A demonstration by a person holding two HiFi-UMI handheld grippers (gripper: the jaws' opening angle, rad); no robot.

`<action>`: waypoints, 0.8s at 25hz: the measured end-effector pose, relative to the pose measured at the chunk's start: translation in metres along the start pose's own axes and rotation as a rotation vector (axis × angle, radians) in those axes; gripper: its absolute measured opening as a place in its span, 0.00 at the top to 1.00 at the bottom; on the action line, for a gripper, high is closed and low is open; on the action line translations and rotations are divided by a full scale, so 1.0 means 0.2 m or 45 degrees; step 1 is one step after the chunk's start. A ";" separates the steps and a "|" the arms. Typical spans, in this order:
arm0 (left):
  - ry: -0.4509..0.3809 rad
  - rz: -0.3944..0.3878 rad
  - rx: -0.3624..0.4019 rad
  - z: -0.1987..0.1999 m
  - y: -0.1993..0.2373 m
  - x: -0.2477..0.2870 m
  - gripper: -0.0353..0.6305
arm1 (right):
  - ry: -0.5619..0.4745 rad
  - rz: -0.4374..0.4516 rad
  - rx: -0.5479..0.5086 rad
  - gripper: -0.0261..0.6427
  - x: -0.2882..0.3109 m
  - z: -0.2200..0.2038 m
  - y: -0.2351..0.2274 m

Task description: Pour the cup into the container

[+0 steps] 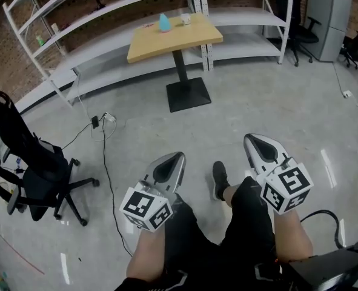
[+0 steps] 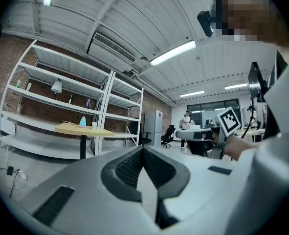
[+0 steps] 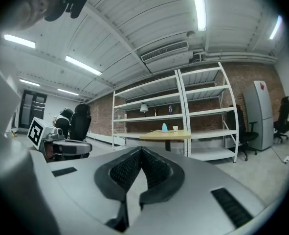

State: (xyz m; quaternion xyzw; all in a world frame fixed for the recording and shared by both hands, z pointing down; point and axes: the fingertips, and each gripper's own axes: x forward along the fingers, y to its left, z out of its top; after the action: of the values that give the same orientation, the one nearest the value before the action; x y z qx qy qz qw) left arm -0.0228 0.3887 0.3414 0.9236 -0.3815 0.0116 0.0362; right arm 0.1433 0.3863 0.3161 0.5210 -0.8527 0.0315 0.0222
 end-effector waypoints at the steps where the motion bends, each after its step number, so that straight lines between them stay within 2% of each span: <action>1: 0.005 -0.005 -0.007 -0.02 0.02 0.03 0.94 | 0.004 -0.002 0.008 0.96 0.02 -0.02 -0.02; 6: 0.027 -0.027 -0.009 -0.05 0.09 0.17 0.94 | 0.015 0.009 0.043 0.96 0.15 -0.08 -0.11; 15: 0.055 -0.081 0.072 0.08 0.27 0.42 0.94 | -0.045 -0.022 0.028 0.96 0.41 0.04 -0.28; 20: 0.016 -0.085 0.073 0.11 0.45 0.53 0.94 | -0.040 -0.027 0.001 0.96 0.62 0.05 -0.32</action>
State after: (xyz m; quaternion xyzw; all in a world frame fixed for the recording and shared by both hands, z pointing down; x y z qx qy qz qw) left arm -0.0115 0.2487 0.3291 0.9364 -0.3496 0.0271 0.0125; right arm 0.1427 0.2465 0.3165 0.5306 -0.8473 0.0233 0.0089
